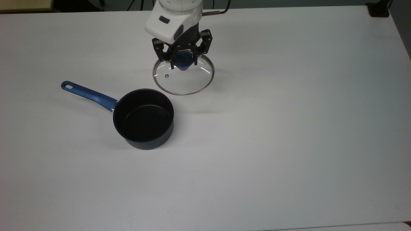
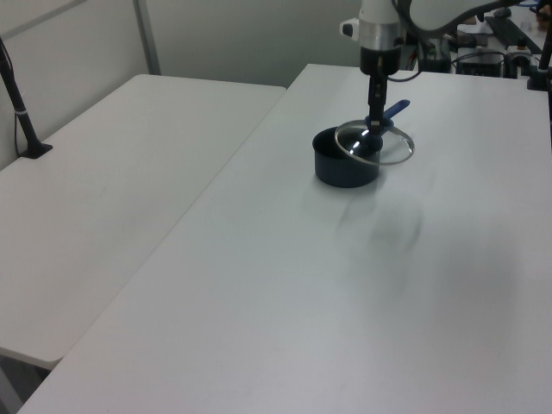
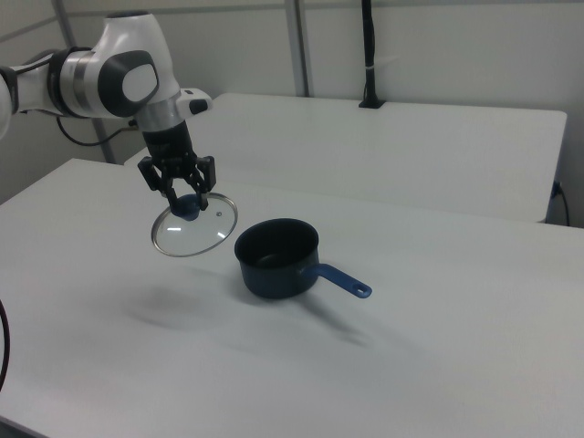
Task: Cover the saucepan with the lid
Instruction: 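Lift the glass lid and carry it over the navy saucepan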
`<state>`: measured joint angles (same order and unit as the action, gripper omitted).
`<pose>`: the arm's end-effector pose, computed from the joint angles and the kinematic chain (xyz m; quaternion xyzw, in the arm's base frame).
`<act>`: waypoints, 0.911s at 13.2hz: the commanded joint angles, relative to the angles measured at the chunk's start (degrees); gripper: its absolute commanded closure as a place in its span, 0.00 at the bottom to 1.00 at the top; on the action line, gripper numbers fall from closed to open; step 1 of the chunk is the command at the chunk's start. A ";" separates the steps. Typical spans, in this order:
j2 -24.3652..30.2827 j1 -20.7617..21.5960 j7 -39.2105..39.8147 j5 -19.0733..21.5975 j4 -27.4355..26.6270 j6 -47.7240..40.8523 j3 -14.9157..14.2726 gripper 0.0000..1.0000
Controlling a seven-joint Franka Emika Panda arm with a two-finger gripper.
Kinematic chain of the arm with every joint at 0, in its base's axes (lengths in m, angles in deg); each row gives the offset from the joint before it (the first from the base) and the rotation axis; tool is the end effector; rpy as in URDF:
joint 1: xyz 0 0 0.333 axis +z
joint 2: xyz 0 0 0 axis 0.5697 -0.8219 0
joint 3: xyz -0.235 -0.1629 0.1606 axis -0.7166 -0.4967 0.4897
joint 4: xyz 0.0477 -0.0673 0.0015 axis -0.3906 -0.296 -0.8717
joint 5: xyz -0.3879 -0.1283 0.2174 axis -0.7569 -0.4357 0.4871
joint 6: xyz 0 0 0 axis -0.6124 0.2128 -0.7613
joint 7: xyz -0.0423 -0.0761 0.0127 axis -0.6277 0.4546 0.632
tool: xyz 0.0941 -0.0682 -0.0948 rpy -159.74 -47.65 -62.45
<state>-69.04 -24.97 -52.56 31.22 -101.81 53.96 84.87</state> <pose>0.6801 0.0676 0.4532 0.9905 0.1349 0.0187 0.0194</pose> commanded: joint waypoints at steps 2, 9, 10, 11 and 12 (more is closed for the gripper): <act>-1.56 -0.26 1.04 -0.63 2.07 -0.59 -1.68 0.68; -6.65 -2.37 2.53 -0.36 6.47 2.31 -4.76 0.68; -8.58 -2.64 2.10 -0.28 8.39 4.32 -4.76 0.68; -9.90 -2.99 2.09 -0.19 8.93 5.03 -4.76 0.68; -10.53 -3.08 2.27 -0.19 9.29 5.74 -4.76 0.68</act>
<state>-76.63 -27.94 -50.92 31.21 -95.82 58.32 80.55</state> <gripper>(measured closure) 0.388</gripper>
